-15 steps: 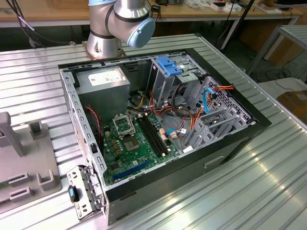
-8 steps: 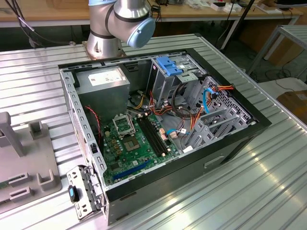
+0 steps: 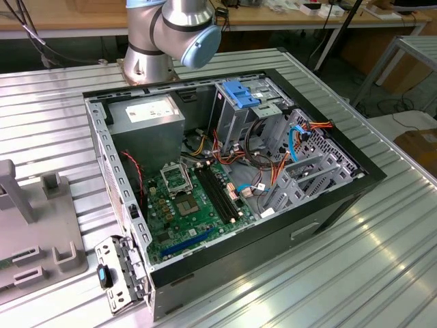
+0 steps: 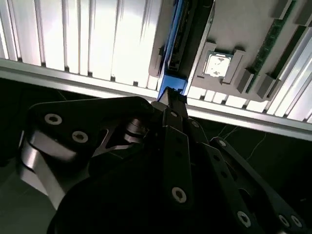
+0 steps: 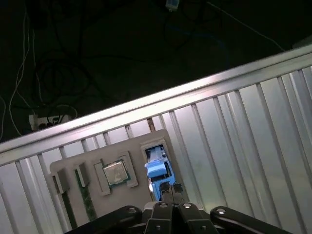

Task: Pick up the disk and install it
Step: 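Pick up the disk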

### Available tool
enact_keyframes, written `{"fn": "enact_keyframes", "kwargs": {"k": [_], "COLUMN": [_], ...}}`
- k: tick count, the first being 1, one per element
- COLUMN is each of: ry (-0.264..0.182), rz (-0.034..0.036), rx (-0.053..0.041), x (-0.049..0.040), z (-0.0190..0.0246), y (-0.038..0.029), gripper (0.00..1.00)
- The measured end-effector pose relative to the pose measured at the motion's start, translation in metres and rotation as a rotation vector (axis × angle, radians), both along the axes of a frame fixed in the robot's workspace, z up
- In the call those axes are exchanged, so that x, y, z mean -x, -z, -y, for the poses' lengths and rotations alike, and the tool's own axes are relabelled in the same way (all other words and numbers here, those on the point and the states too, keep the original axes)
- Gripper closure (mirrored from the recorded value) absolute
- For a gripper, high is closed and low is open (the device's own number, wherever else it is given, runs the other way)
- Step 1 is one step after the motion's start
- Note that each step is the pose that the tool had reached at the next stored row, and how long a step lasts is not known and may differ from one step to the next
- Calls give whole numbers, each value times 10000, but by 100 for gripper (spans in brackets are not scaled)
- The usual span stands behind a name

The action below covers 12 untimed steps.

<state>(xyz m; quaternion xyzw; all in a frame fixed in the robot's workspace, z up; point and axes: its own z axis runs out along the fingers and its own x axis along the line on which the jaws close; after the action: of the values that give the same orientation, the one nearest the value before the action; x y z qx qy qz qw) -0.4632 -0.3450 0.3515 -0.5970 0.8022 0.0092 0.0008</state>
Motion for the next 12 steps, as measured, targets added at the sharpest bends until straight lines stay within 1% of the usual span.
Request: {"fn": "enact_keyframes", "kwargs": {"k": [1,2,3,5,10,12], "ry": [-443,-710,-1078,-1268,-1294,-1418], "rz": [-1,-1,-1,-1,-1,-1], "rx": [0,0,0,0,1,1], "x": [0,0,0,0,0,0], "z": [0,0,0,0,0,0], "y": [0,0,0,0,0,0], "gripper": [89,89,89,89,89,89]}}
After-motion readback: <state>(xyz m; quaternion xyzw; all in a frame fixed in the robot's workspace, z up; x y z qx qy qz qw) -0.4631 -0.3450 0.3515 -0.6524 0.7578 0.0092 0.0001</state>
